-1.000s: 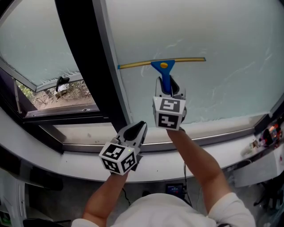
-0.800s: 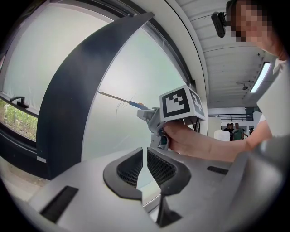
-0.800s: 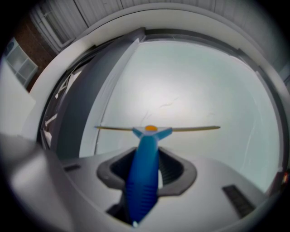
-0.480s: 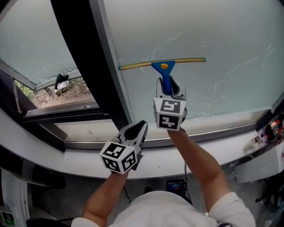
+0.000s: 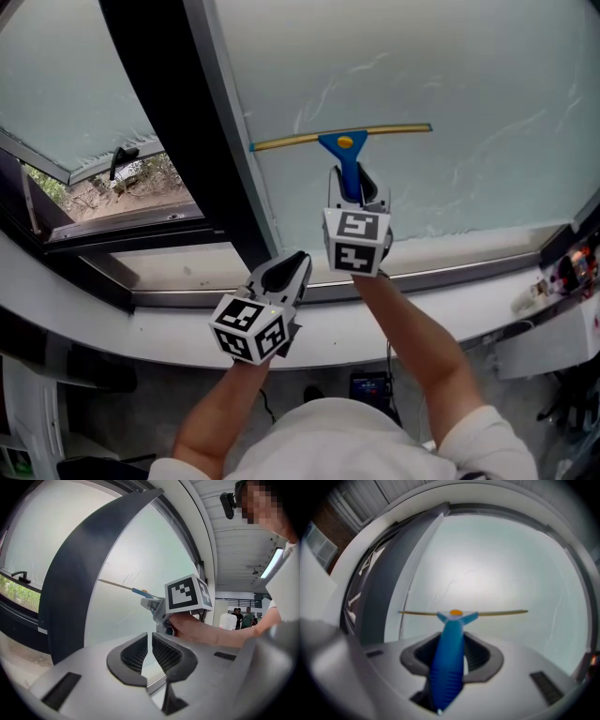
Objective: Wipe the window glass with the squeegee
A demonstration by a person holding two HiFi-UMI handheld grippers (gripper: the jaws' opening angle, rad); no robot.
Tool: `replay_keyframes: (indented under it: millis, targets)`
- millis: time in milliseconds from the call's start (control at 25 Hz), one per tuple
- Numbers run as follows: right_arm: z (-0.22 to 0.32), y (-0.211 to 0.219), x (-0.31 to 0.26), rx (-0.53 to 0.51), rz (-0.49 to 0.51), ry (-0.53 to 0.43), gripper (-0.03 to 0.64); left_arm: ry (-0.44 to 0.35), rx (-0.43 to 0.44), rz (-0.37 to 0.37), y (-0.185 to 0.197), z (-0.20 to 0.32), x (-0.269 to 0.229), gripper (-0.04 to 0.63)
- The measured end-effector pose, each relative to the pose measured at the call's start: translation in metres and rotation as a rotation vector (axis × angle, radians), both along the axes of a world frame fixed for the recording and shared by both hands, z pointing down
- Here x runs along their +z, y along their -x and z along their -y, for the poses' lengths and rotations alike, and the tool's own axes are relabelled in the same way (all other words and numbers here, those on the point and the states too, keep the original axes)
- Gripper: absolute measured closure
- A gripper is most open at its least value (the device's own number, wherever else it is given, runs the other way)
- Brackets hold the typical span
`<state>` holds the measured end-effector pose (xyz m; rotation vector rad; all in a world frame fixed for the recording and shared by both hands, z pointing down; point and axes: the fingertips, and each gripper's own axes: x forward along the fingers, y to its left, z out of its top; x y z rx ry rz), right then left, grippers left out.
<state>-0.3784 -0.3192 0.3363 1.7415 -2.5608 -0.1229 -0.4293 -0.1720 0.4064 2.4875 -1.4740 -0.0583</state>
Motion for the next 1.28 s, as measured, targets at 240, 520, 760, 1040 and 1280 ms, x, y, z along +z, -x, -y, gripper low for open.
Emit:
replay_keyframes:
  millis: [240, 520, 760, 1040, 1280]
  targets:
    - [-0.001, 0.000, 0.011, -0.001, 0.008, 0.007, 0.462, 0.020, -0.002, -0.007, 0.000, -0.003, 0.009, 0.543]
    - [0.000, 0.000, 0.028, 0.000, -0.002, 0.010, 0.462, 0.049, 0.000, -0.019, 0.001, -0.003, 0.023, 0.543]
    - [-0.002, -0.001, 0.044, -0.004, -0.014, 0.017, 0.462, 0.068, 0.002, -0.030, -0.001, -0.003, 0.034, 0.543]
    - [-0.001, -0.001, 0.060, -0.004, -0.019, 0.031, 0.462, 0.086, 0.002, -0.034, 0.000, -0.003, 0.044, 0.543]
    - [-0.002, 0.000, 0.072, -0.004, -0.009, 0.035, 0.462, 0.111, 0.004, -0.035, 0.000, -0.004, 0.057, 0.543]
